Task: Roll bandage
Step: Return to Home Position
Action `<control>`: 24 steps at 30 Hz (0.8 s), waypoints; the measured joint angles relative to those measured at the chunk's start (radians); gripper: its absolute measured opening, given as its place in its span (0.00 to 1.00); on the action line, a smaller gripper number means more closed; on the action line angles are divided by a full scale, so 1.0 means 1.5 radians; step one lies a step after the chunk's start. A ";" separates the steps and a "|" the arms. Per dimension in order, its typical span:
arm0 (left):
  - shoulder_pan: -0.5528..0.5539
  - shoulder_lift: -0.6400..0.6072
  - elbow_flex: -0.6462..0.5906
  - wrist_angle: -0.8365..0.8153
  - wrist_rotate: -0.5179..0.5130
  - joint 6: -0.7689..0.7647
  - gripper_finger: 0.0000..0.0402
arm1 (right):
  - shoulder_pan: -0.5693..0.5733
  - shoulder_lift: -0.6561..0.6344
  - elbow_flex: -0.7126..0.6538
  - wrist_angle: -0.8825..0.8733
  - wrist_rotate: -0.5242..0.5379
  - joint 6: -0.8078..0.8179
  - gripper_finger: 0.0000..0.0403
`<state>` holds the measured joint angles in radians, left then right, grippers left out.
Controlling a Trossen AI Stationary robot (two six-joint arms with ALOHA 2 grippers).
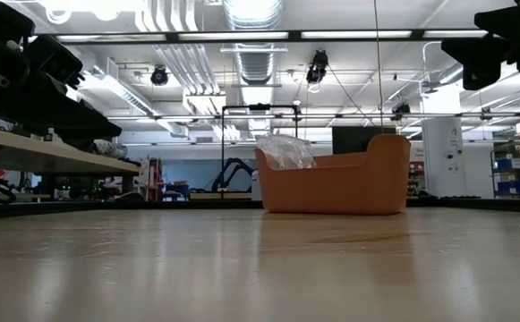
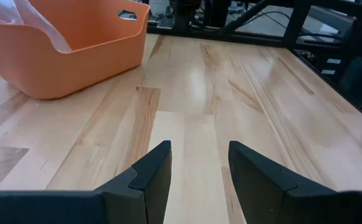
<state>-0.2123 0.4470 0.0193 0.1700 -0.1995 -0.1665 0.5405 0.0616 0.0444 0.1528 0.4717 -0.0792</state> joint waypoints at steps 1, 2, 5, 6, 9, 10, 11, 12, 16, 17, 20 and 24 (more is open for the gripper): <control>0.000 0.000 0.000 0.001 0.000 0.000 0.38 | 0.000 0.000 0.000 0.000 0.000 0.000 0.62; 0.000 0.000 0.000 0.001 0.000 0.000 0.38 | 0.000 0.000 0.000 0.000 0.000 0.000 0.63; 0.000 0.000 0.000 0.001 0.000 0.000 0.38 | 0.000 0.000 0.000 0.000 0.000 0.000 0.64; 0.000 0.000 0.000 0.001 0.000 0.000 0.38 | 0.000 0.000 0.000 0.000 0.000 0.000 0.64; 0.000 0.000 0.000 0.001 0.000 0.000 0.38 | 0.000 0.000 0.000 0.000 0.000 0.000 0.65; 0.000 0.000 0.000 0.001 0.000 0.000 0.38 | 0.000 0.000 0.000 0.000 0.000 0.000 0.65; 0.000 0.000 0.000 0.001 0.000 0.000 0.38 | 0.000 0.000 0.000 0.000 0.000 0.000 0.66; 0.000 0.000 0.000 0.001 0.000 0.000 0.38 | 0.000 0.000 0.000 0.000 0.000 0.000 0.66; 0.000 0.000 0.000 0.001 0.000 0.000 0.38 | 0.000 0.000 0.000 0.000 0.000 0.000 0.67; 0.000 0.000 0.000 0.001 0.000 0.000 0.38 | 0.000 0.000 0.000 0.000 0.000 0.000 0.67; 0.000 0.000 0.000 0.001 0.000 0.000 0.38 | 0.000 0.000 0.000 0.000 0.000 0.000 0.68; 0.000 0.000 0.000 0.001 0.000 0.000 0.38 | 0.000 0.000 0.000 0.000 0.000 0.000 0.68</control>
<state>-0.2127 0.4465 0.0193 0.1711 -0.1993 -0.1665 0.5407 0.0616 0.0444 0.1532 0.4717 -0.0792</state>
